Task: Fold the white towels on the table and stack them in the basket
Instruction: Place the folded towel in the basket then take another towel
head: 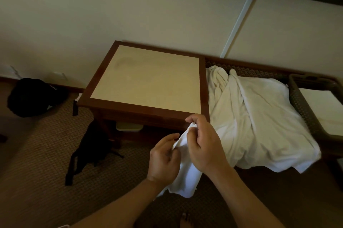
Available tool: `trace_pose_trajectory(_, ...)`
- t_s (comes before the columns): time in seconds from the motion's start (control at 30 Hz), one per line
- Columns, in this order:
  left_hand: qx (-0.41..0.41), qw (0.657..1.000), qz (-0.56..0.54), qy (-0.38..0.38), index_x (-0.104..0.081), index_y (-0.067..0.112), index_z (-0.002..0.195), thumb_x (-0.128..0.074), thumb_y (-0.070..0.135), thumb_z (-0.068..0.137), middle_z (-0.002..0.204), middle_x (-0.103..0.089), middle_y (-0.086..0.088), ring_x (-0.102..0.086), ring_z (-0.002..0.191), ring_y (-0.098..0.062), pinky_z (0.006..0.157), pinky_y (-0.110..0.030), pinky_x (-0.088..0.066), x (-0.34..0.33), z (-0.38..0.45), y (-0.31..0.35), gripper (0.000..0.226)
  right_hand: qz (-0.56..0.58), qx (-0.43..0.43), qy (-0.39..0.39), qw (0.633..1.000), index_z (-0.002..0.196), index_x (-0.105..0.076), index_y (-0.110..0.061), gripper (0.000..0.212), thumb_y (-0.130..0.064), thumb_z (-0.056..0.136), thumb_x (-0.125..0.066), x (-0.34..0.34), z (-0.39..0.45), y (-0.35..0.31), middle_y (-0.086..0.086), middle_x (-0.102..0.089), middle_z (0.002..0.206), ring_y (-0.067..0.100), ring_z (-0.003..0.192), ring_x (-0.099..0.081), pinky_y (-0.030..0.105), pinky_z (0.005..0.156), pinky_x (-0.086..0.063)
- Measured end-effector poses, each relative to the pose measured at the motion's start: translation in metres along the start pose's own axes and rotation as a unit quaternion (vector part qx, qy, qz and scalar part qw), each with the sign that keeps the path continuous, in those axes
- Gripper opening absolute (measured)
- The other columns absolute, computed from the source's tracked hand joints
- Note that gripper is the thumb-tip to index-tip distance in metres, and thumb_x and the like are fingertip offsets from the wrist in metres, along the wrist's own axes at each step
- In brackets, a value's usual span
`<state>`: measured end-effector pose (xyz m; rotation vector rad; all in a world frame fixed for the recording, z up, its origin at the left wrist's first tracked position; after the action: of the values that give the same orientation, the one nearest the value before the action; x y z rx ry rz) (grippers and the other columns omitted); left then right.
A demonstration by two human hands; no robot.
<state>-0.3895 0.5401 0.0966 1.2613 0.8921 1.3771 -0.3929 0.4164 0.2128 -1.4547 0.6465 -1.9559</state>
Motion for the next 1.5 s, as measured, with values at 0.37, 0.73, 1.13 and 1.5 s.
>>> trace_pose_trajectory(0.37, 0.112, 0.982, 0.029, -0.147, -0.066, 0.031, 0.098, -0.038, 0.040, 0.107, 0.088, -0.067, 0.002, -0.064, 0.079, -0.017, 0.073, -0.050, -0.053, -0.027, -0.009, -0.037, 0.030, 0.156, -0.031, 0.004, 0.987, 0.111, -0.055, -0.030, 0.029, -0.008, 0.095, -0.044, 0.010, -0.009, 0.004, -0.006, -0.055, 0.076, 0.012, 0.057, -0.048, 0.018, 0.054, -0.037)
trace_pose_trajectory(0.73, -0.003, 0.983, 0.148, 0.111, -0.077, 0.012, 0.116, -0.067, 0.006, 0.096, 0.117, -0.072, 0.005, -0.065, 0.107, -0.003, 0.093, -0.014, -0.051, 0.058, 0.024, -0.011, 0.024, 0.102, -0.049, 0.117, 0.987, 0.120, -0.053, -0.031, 0.023, -0.021, 0.104, -0.041, 0.049, -0.003, 0.016, -0.019, -0.056, 0.089, 0.004, 0.071, -0.056, 0.013, 0.066, -0.041)
trace_pose_trajectory(1.13, 0.088, 0.989, 0.104, 0.055, -0.079, 0.026, 0.104, -0.070, 0.014, 0.095, 0.100, -0.071, 0.019, -0.066, 0.096, 0.002, 0.082, -0.016, -0.051, 0.073, 0.023, -0.041, 0.017, 0.156, -0.076, 0.161, 0.972, 0.124, -0.062, -0.024, 0.032, -0.003, 0.105, -0.048, 0.064, 0.003, 0.017, -0.019, -0.065, 0.121, -0.004, 0.114, -0.059, 0.006, 0.093, -0.041)
trace_pose_trajectory(1.5, 0.281, 0.955, 0.081, -0.052, -0.078, 0.029, 0.101, -0.072, 0.026, 0.095, 0.100, -0.073, 0.008, -0.069, 0.094, -0.012, 0.077, -0.028, -0.055, 0.066, 0.019, -0.110, 0.009, 0.217, -0.038, 0.239, 0.946, 0.122, -0.062, -0.011, 0.033, 0.009, 0.101, -0.047, 0.099, 0.013, 0.018, -0.012, -0.065, 0.115, -0.002, 0.110, -0.059, 0.014, 0.099, -0.042)
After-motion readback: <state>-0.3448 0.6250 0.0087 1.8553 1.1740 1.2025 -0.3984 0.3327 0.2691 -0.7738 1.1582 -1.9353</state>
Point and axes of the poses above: each hand's wrist, its own z-axis towards the middle knuckle, its own x-axis out of the back of the hand, y = z × x, the point moved 10 cm from there along z, towards the middle knuckle
